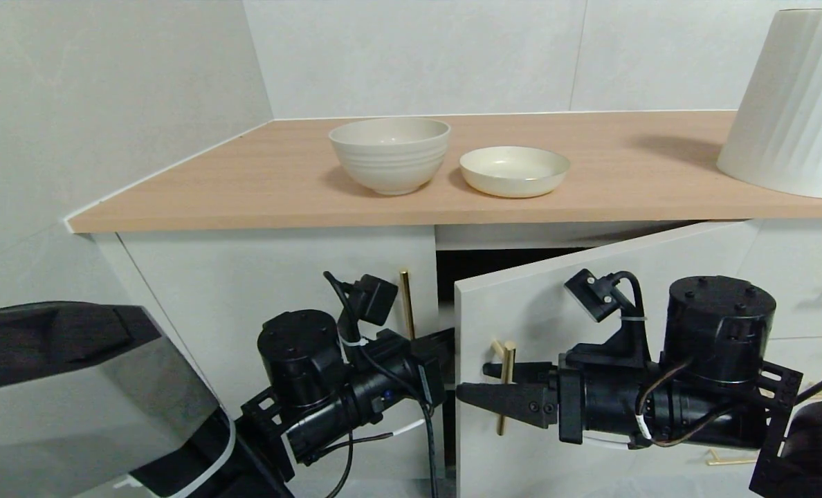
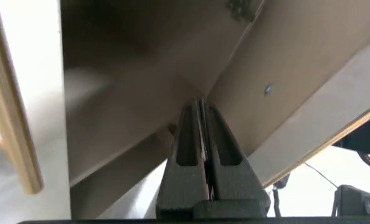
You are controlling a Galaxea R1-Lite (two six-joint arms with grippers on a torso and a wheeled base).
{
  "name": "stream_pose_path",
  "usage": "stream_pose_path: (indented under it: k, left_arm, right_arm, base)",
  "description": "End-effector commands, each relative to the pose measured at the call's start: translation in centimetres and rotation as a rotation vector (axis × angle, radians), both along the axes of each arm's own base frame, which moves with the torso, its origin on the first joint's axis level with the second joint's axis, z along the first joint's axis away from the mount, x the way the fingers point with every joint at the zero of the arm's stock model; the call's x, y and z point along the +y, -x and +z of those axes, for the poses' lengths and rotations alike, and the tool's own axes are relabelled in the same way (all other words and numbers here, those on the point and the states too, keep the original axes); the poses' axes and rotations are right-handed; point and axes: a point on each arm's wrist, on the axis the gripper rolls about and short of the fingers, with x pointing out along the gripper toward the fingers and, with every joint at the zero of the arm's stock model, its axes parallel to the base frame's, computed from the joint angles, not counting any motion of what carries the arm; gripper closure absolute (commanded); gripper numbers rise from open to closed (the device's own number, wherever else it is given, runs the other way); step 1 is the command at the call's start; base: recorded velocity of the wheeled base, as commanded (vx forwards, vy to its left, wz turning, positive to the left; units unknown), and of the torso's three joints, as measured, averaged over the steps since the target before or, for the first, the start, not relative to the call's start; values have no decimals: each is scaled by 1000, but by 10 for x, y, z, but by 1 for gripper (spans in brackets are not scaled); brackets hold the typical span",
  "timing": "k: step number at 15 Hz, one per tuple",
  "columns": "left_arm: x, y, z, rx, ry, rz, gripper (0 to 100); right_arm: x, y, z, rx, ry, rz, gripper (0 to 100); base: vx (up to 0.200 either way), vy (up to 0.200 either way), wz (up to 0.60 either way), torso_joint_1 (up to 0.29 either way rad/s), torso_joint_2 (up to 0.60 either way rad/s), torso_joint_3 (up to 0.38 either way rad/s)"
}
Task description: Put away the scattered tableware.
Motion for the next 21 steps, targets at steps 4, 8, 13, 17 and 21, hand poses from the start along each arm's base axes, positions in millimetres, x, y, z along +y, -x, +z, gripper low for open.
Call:
stream_pose_path:
  k: [4, 8, 13, 17, 21]
  left_arm:
    - [-3, 4, -5, 10, -8, -16, 100]
    - [-3, 3, 2, -9, 7, -19, 100]
    - [-10, -7, 13, -77, -38, -18, 100]
    - [-9, -6, 27, -93, -57, -20, 100]
    - [-10, -7, 27, -80, -67, -24, 100]
  right_arm:
    - [-14, -2, -4, -25, -14, -45, 0]
    - [-34, 7, -4, -54, 5, -78, 0]
    - [-58, 28, -6, -176, 113, -153, 0]
    - [-72, 45, -6, -139, 276, -318, 0]
    - [-72, 56, 2, -166, 269, -316, 0]
  base:
    - [0, 0, 0, 0, 0, 0]
    - [0, 0, 0, 0, 0, 0]
    - [0, 0, 0, 0, 0, 0]
    - [0, 0, 0, 0, 0, 0]
    - [0, 0, 0, 0, 0, 0]
